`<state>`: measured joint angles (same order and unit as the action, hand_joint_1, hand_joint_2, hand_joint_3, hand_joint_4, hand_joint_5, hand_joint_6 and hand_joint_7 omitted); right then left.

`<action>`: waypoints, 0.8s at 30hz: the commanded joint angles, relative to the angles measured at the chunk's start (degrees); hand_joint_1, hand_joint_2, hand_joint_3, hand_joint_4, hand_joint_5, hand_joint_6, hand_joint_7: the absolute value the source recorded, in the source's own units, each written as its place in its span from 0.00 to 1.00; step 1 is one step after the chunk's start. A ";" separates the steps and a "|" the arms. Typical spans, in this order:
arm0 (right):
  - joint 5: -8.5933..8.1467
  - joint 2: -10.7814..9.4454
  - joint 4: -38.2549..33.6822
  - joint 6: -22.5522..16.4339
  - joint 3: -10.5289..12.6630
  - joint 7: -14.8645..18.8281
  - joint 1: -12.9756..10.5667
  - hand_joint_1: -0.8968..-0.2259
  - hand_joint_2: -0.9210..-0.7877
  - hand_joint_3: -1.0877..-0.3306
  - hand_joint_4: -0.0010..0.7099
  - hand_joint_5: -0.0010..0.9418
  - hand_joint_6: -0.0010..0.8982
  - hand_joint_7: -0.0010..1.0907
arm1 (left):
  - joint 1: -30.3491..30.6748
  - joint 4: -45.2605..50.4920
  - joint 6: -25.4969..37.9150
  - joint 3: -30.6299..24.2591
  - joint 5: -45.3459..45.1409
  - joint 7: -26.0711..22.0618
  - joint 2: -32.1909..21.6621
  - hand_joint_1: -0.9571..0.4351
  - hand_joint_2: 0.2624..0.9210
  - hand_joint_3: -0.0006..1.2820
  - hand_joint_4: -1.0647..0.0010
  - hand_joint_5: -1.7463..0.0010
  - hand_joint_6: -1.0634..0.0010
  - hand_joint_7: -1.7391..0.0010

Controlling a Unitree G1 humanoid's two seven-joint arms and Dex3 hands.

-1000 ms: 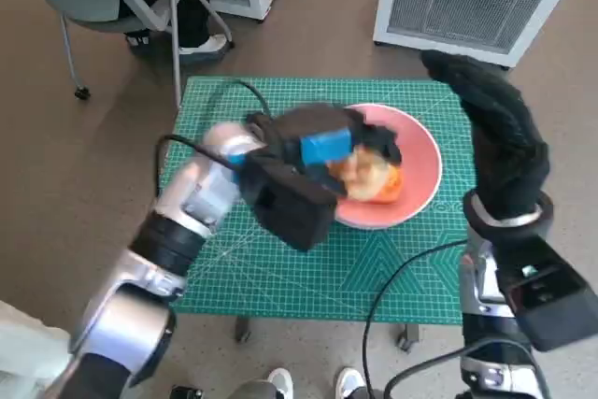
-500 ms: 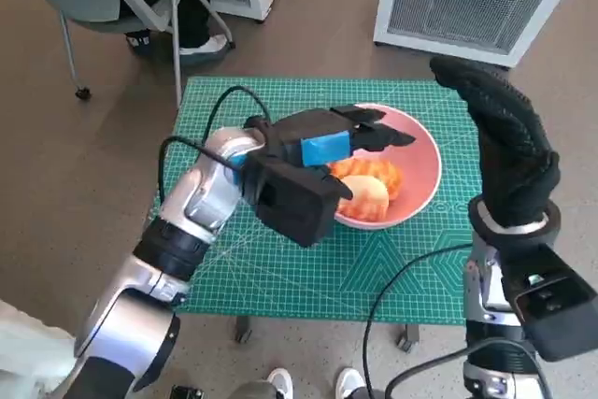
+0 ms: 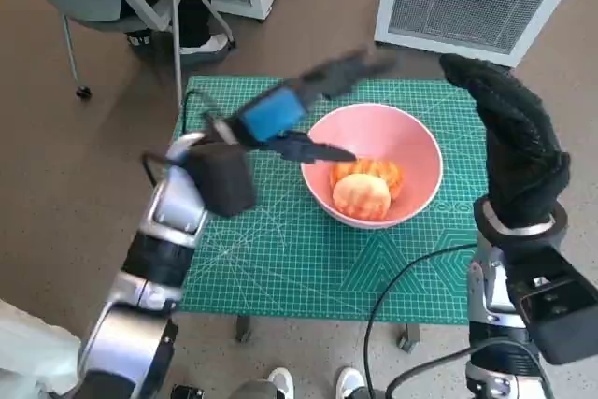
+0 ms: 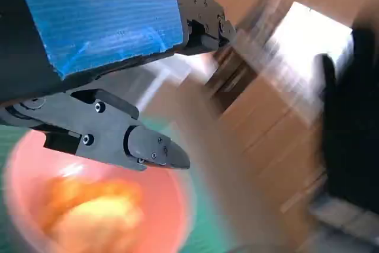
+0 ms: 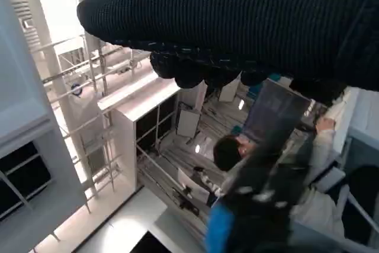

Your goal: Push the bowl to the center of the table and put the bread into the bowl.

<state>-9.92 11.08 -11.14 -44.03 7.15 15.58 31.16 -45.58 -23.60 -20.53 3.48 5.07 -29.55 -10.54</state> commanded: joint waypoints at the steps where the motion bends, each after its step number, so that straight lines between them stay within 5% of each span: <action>1: 1.41 0.15 0.64 1.13 0.35 -1.28 -0.61 0.53 0.00 0.48 0.47 0.01 0.03 0.65 | 4.63 5.96 2.16 -3.03 6.48 2.30 3.83 0.50 1.00 0.13 0.84 0.96 0.71 0.96; 3: 2.08 0.07 0.74 1.20 0.37 -1.79 -0.36 0.54 0.00 0.48 0.47 0.01 0.03 0.64 | 6.44 7.73 2.15 -3.72 8.25 3.20 5.22 0.50 1.00 0.15 0.83 0.96 0.73 0.92; 5: 2.69 -0.01 0.65 1.19 0.35 -2.24 -0.09 0.55 0.00 0.47 0.46 0.01 0.02 0.64 | 7.67 8.85 2.08 -4.21 9.38 3.90 6.11 0.51 1.00 0.16 0.82 0.95 0.89 0.72; 9: 4.01 -0.14 0.30 1.14 0.10 -3.24 0.45 0.56 0.00 0.47 0.46 0.00 0.02 0.63 | 9.64 10.31 1.64 -5.05 10.63 4.31 6.74 0.50 1.00 0.18 0.82 0.95 0.98 0.58; 15: 6.28 -0.47 0.07 1.52 -0.28 -4.92 0.89 0.55 0.00 0.46 0.46 0.00 0.02 0.63 | 11.48 11.70 2.04 -5.93 11.76 3.81 6.25 0.50 0.99 0.20 0.81 0.92 1.00 0.52; 19: 7.64 -0.43 -0.48 1.63 -0.37 -6.02 1.16 0.55 0.00 0.46 0.46 0.00 0.02 0.63 | 12.41 12.33 1.72 -6.23 11.37 4.63 6.40 0.51 0.92 0.28 0.95 0.71 1.00 0.48; 24: 8.74 -0.31 -0.17 2.14 -0.58 -7.14 1.17 0.55 0.00 0.46 0.45 0.00 0.02 0.63 | 13.35 13.02 1.24 -6.60 11.34 5.11 6.58 0.53 0.86 0.34 0.99 0.63 1.00 0.46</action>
<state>-1.98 10.89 -10.93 -42.80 6.74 9.25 32.67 -33.30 -11.95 -18.84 -2.73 16.22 -24.78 -4.05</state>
